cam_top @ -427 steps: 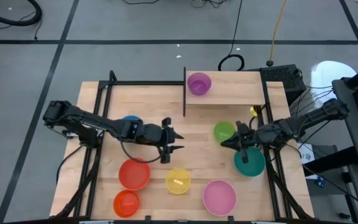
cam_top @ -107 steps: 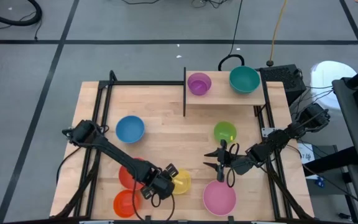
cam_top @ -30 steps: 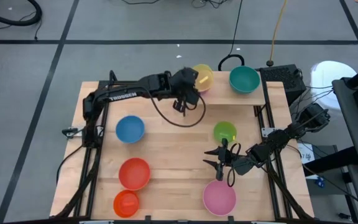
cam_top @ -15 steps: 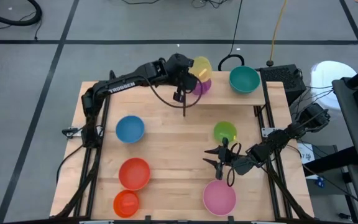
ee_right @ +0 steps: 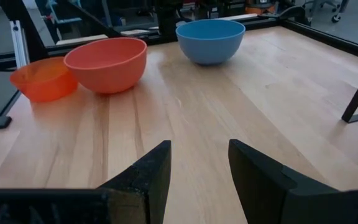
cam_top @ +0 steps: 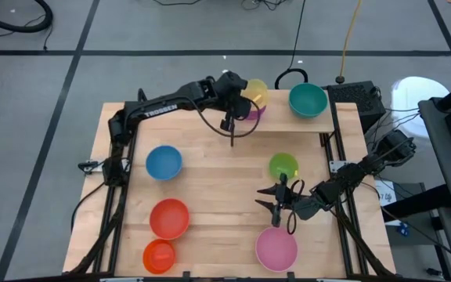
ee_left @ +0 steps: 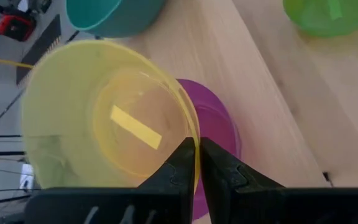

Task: Place and stack bowls onto a shelf
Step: Stack the small yellow bowl on top of the small violet bowl on the shelf

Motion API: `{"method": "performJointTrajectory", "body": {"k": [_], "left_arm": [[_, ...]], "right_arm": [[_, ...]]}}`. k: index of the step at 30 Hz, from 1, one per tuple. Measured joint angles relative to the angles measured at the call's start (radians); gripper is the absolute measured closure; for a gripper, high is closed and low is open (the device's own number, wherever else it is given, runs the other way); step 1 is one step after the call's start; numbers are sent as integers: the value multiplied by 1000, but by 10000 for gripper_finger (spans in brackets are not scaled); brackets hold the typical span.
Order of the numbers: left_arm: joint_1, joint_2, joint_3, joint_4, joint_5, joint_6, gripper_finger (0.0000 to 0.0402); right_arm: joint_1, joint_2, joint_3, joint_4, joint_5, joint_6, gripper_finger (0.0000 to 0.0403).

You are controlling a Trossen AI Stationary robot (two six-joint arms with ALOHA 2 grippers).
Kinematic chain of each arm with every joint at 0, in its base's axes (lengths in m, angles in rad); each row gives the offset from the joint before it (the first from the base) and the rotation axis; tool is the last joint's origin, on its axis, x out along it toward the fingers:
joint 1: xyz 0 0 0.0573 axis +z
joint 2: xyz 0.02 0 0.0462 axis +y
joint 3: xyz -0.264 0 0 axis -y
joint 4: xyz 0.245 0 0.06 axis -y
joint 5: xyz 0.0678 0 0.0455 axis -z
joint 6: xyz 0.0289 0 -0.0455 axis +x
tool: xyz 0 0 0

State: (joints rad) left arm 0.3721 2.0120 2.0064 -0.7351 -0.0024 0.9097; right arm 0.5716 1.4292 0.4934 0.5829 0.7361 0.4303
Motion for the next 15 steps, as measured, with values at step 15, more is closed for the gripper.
{"method": "performJointTrajectory", "body": {"k": [15], "left_arm": [[2, 36, -1, -54, -6, -9, 354]], "right_arm": [[0, 0, 0, -4, -1, -5, 248]]}}
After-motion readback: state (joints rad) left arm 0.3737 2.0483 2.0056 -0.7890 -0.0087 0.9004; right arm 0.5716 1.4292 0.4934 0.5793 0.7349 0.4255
